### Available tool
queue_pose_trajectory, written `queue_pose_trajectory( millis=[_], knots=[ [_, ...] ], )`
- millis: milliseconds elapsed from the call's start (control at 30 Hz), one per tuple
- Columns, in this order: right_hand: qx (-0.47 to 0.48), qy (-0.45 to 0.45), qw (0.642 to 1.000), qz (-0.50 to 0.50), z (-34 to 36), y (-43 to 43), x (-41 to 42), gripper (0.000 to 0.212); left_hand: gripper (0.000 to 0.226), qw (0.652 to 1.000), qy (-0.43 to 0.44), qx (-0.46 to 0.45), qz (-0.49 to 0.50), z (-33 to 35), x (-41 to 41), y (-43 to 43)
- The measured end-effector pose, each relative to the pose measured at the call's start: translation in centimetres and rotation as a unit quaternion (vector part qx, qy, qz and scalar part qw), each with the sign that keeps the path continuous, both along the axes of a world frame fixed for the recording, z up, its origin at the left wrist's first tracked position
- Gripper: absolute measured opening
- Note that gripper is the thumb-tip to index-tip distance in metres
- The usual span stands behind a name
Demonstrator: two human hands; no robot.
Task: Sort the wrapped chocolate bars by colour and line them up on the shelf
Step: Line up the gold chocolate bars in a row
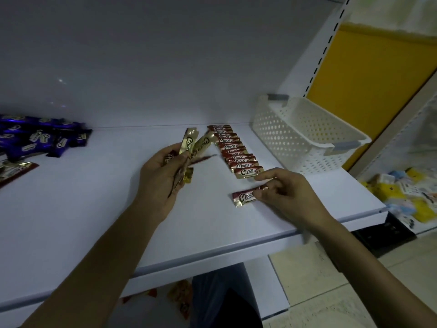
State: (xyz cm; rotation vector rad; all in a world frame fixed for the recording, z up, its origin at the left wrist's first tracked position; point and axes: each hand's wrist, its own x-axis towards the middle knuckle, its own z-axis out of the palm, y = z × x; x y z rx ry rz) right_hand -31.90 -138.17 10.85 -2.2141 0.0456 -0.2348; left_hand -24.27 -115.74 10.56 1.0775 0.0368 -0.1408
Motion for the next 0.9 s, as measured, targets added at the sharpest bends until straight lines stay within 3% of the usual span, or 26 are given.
queue_pose_trajectory(
  millis=[67,167,367,533,567,667,767,900],
  knots=[
    [-0.062,-0.010,0.998,-0.022,-0.1,-1.2,0.4,0.015,0.018,0.995,-0.056,0.078,-0.014,-0.4,-0.3,-0.3],
    [-0.075,-0.022,0.997,-0.027,0.0,-2.0,1.6,0.008,0.021,0.985,-0.090,0.143,-0.027,-0.9,-0.3,-0.6],
    [-0.141,-0.057,0.988,-0.024,-0.6,-2.5,4.1,0.008,0.023,0.984,-0.096,0.149,-0.027,-0.8,-0.2,-0.7],
    [-0.248,-0.118,0.960,-0.049,-0.9,-1.8,4.2,0.018,0.021,0.985,-0.093,0.143,-0.025,-0.6,-0.5,-0.7],
    [-0.220,-0.133,0.965,-0.049,-0.6,-1.2,4.0,0.016,0.020,0.986,-0.093,0.137,-0.026,-0.5,-0.6,-0.8],
    [-0.012,-0.123,0.992,0.000,0.9,1.8,3.2,0.010,0.019,0.985,-0.096,0.144,-0.025,-0.5,-0.6,-0.9],
    [0.081,-0.078,0.994,0.012,1.8,4.2,3.7,0.002,0.018,0.979,-0.105,0.173,-0.016,-0.7,-0.5,-0.7],
    [0.234,-0.035,0.972,0.006,2.3,5.0,4.3,0.017,0.018,0.984,-0.090,0.153,-0.010,-0.6,-0.6,-0.6]
  ],
)
